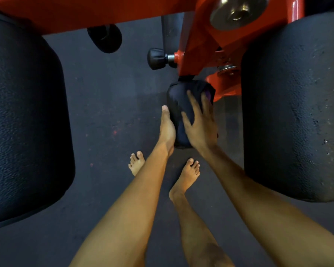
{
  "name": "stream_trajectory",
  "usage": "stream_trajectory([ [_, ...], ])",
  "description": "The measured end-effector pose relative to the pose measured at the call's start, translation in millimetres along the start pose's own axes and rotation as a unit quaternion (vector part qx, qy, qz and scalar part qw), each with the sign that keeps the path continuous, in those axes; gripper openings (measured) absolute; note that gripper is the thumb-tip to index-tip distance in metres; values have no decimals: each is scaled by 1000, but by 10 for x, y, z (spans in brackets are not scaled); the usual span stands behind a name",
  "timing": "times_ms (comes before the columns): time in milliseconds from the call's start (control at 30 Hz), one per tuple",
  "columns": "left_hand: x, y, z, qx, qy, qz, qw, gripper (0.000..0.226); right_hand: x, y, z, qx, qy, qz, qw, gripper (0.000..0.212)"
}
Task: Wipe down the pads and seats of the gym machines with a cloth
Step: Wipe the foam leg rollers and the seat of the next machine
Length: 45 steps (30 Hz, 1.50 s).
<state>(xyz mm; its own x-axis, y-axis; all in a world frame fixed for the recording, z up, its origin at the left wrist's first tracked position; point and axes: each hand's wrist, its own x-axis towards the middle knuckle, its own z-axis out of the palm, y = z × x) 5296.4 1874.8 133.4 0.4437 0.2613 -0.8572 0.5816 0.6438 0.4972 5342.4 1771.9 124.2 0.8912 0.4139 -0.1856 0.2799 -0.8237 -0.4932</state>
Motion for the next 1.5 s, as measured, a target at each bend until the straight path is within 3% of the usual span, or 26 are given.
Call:
stream_trajectory([
  [100, 163, 8, -38, -13, 5, -39, 999, 60, -546, 172, 36, -32, -21, -43, 998, 68],
  [233, 234, 14, -15, -19, 1, -81, 997, 80, -933, 225, 20, -16, -64, -29, 997, 70],
  [367, 92, -54, 120, -41, 22, -44, 998, 77, -365, 22, 8, 8, -21, 37, 999, 65],
  [467, -73, -130, 157, -6, 51, 31, 998, 82, 206, -173, 14, -9, 10, 51, 999, 68],
  [567, -32, -147, 64, -8, 32, 21, 999, 91, 213, -245, 48, -29, 13, 60, 998, 67],
  [733, 168, -13, -47, -48, -11, -35, 998, 69, -821, 15, 137, -75, -35, -15, 996, 82],
  [867, 182, -47, 4, -47, -28, -53, 997, 89, -1031, 96, 106, -28, -44, 30, 998, 70],
  [1033, 204, -362, 113, -35, 13, -13, 999, 114, 18, -200, 42, -2, -15, 73, 997, 64],
  [1133, -15, -170, 131, 1, 25, 0, 1000, 100, 214, -291, 63, -6, -7, 81, 997, 67],
  [1233, 12, -20, 90, -13, 14, -4, 1000, 87, -197, -180, 73, -38, -15, 38, 998, 74],
  [1400, 274, 23, 21, -20, -17, -66, 997, 98, -957, 103, 121, -51, -40, 15, 998, 75],
  [1500, 664, -359, 15, -40, 20, -74, 996, 126, -879, 78, 89, -3, -48, 70, 996, 71],
])
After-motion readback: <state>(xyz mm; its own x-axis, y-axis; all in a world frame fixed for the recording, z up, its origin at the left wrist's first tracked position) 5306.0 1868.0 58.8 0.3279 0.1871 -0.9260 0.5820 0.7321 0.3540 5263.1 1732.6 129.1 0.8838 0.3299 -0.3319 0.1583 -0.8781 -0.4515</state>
